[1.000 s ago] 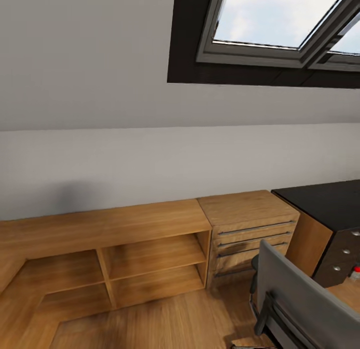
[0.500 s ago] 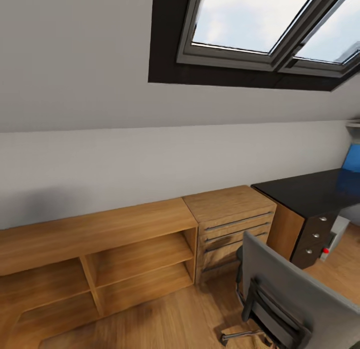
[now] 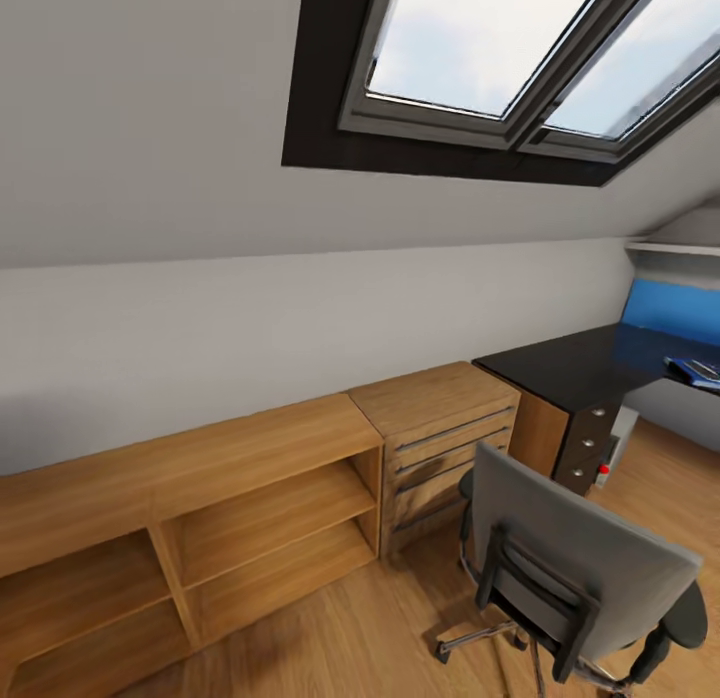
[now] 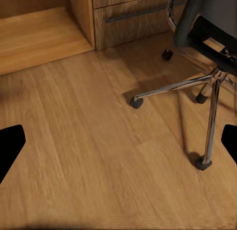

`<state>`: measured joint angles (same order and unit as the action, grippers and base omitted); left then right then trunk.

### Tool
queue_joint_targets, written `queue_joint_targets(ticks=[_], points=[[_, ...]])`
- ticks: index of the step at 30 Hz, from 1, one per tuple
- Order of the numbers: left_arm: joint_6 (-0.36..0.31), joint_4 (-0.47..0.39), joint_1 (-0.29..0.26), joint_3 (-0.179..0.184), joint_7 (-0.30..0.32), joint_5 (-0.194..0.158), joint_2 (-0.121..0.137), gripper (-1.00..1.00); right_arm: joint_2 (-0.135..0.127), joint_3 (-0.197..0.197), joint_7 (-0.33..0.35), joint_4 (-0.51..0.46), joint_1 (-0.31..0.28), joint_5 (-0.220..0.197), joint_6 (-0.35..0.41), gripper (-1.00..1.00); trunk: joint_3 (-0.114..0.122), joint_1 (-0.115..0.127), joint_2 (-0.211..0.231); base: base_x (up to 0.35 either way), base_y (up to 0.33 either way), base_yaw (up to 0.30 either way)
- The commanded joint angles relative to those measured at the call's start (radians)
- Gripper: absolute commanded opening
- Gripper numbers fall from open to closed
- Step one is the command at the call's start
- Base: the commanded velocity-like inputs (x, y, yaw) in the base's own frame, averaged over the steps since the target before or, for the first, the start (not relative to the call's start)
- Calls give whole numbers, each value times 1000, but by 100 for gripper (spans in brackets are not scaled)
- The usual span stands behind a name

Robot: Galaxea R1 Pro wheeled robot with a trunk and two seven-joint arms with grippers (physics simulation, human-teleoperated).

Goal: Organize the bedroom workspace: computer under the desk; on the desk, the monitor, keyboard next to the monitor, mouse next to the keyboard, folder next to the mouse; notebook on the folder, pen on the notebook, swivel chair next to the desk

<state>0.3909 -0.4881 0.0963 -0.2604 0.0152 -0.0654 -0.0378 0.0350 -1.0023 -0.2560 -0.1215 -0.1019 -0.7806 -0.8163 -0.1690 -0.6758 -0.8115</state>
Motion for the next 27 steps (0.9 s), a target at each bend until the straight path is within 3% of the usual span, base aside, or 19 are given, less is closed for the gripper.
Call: queue_joint_targets(ticks=[1, 18, 27], points=[[1, -1, 0, -1, 2, -7, 0, 100, 0, -9, -9, 3, -1, 0, -1, 100, -1, 0, -1, -74, 292, -255], [5, -1, 0, 1, 2, -5, -2, 100, 0, -7, -9, 13, -1, 0, -1, 100, 5, 0, -1, -13, 313, -255], [4, -1, 0, 1, 2, -5, -1, 100, 0, -8, -9, 13, -1, 0, -1, 100, 8, 0, -1, 0, 111, -255]])
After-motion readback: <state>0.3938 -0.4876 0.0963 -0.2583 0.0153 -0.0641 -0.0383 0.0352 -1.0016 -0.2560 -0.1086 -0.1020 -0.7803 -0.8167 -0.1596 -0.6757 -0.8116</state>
